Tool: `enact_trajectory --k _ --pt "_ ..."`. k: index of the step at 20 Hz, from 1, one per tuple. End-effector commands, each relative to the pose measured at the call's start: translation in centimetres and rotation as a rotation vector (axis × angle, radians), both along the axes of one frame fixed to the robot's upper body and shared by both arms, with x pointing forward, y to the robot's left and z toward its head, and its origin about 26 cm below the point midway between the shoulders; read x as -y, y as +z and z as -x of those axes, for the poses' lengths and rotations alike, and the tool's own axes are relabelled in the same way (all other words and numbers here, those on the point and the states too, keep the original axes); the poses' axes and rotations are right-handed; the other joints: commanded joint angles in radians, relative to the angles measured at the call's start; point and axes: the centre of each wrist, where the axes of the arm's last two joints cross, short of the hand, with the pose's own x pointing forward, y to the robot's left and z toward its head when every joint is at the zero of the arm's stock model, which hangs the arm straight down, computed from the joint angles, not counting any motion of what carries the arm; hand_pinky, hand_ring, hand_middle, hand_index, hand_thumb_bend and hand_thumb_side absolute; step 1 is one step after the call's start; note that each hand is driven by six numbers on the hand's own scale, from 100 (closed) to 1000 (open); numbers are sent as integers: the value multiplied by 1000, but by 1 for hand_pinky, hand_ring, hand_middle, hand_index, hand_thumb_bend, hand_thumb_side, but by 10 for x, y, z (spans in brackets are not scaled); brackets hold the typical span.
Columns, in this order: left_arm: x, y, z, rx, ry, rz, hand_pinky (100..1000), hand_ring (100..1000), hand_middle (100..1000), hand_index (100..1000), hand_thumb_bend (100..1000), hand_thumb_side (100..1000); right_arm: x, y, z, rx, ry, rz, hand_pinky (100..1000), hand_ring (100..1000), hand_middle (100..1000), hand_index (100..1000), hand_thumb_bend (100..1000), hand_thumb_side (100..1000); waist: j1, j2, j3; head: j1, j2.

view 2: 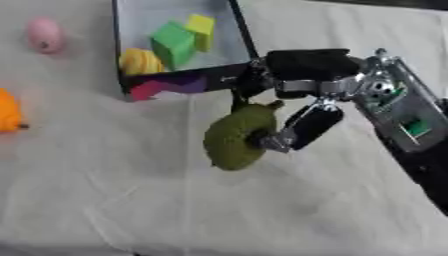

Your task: Pick up objects on the table and place them in the box.

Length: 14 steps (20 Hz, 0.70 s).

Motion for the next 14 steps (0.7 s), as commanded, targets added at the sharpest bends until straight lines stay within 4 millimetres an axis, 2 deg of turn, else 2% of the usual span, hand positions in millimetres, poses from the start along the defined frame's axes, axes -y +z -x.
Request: enact_trajectory --k 1,2,3,4,7,14 --pt "-5 7 0 19 4 -23 984 774 643 672 123 890 10 30 7 108 44 18 697 576 467 629 100 266 14 -37 -1 1 -7" --pt "-5 8 0 19 2 -23 984 774 643 672 124 890 12 38 6 125 31 -24 698 578 473 629 100 258 13 -38 1 -1 -9" --pt "-4 8 0 18 0 -23 984 774 643 672 124 890 15 45 6 139 17 -62 699 579 478 630 100 297 12 -39 3 -4 -10" --pt "-4 7 0 16 -3 -24 984 774 643 672 124 891 17 52 4 154 -1 -99 698 579 475 629 100 257 11 -41 6 -8 -12" --pt "-3 7 -1 12 -12 -26 984 775 643 672 125 892 25 68 -8 187 -82 -178 691 572 466 616 145 268 8 -44 16 -19 -16" --pt "1 11 -5 16 -44 -34 985 775 643 672 127 897 44 79 -56 257 -276 -252 688 571 463 613 180 271 -4 -35 49 -48 -35"
